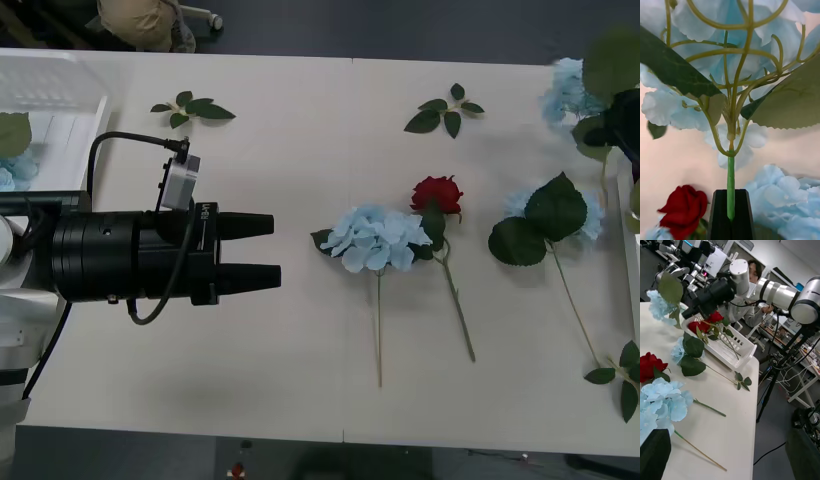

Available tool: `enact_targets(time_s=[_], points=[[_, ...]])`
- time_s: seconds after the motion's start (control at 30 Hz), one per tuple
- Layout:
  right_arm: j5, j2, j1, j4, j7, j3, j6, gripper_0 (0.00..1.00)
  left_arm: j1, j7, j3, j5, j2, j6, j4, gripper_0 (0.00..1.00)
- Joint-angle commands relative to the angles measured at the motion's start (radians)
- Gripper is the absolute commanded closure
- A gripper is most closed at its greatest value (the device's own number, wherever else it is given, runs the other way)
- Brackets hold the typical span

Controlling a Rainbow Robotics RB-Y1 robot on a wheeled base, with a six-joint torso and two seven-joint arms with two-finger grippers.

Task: Put the red flowers into the right box and the blue flowers into the left box

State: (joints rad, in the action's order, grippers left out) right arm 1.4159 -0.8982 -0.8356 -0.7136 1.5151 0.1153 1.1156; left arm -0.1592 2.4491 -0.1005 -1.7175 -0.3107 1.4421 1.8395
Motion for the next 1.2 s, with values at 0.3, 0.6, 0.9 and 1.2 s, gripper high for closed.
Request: enact_targets(time_s=[0.3, 0.6, 0.9, 1.2], points=[[0.216, -0.044, 0.062, -0.066, 0.697, -0.227, 0.242, 1.00, -0.002, 0.039, -0.015, -0.011, -0.008, 0.009, 0.035, 0.11], [0.541, 0.015, 0.312, -0.336, 0.975, -0.301, 0.240, 1.00, -0.002, 0.039, -0.015, -0.011, -0.008, 0.009, 0.035, 0.11], [0.732, 0.197, 0.512, -0.549, 1.190, -0.387, 0.260, 1.00, -0.002, 0.039, -0.015, -0.011, -0.008, 0.009, 0.035, 0.11], [0.762, 0.421, 0.506, -0.652, 1.190, -0.402, 0.317, 1.00, -0.002, 0.039, -0.015, -0.011, -0.008, 0.009, 0.035, 0.11]])
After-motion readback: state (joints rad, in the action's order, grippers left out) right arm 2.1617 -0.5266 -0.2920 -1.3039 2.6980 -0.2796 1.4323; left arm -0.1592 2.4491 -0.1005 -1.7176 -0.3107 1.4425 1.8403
